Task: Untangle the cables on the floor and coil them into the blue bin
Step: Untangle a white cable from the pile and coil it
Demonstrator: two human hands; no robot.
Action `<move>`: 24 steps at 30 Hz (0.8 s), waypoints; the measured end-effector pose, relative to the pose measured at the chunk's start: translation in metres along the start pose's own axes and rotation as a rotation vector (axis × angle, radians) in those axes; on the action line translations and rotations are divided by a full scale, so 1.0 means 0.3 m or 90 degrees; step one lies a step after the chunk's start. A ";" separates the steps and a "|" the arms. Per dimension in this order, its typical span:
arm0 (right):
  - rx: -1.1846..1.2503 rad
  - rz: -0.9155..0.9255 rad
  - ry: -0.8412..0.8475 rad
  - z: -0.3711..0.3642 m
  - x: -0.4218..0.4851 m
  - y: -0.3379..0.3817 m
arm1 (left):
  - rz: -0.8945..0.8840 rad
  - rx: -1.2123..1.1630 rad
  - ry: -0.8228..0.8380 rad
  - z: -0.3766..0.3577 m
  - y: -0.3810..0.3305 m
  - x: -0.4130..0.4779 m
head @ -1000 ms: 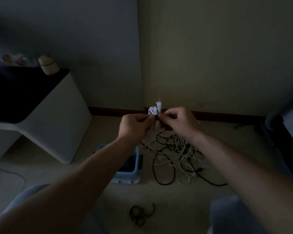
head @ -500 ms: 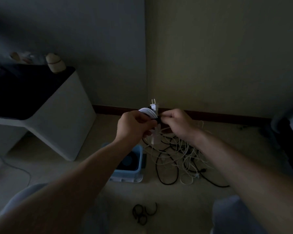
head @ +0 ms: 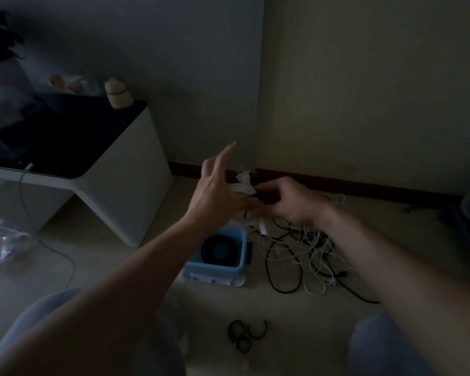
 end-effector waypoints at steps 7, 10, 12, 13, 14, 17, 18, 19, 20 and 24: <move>-0.075 -0.041 0.065 -0.111 0.040 -0.025 | 0.007 0.015 0.027 0.023 0.132 -0.054; 0.007 -0.105 0.042 -0.179 0.087 -0.067 | 0.078 -0.008 -0.038 0.075 0.227 -0.040; 0.043 -0.159 0.037 -0.226 0.120 -0.108 | 0.126 0.008 -0.068 0.100 0.289 -0.020; 0.055 -0.181 0.036 -0.249 0.138 -0.130 | 0.150 0.019 -0.079 0.105 0.330 -0.011; 0.067 -0.201 0.029 -0.265 0.153 -0.155 | 0.176 0.030 -0.084 0.101 0.373 -0.004; 0.140 -0.270 0.008 -0.311 0.203 -0.259 | 0.266 0.055 -0.082 0.049 0.524 0.000; 0.159 -0.287 0.001 -0.328 0.218 -0.298 | 0.295 0.059 -0.077 0.023 0.574 -0.006; 0.172 -0.297 -0.006 -0.340 0.228 -0.330 | 0.317 0.061 -0.075 -0.001 0.614 -0.013; 0.178 -0.306 -0.014 -0.359 0.244 -0.377 | 0.338 0.060 -0.072 -0.033 0.665 -0.017; 0.168 -0.342 -0.067 -0.418 0.301 -0.562 | 0.400 0.049 -0.043 -0.155 0.832 -0.022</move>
Point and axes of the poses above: each hand's wrist, its own x-axis towards the middle knuckle, its own z-axis out of the back of the hand, y = z × x, the point moved 9 cm from there along x, towards the middle knuckle, and after that the axes turned 7 degrees about -y, right-handed, at the moved point
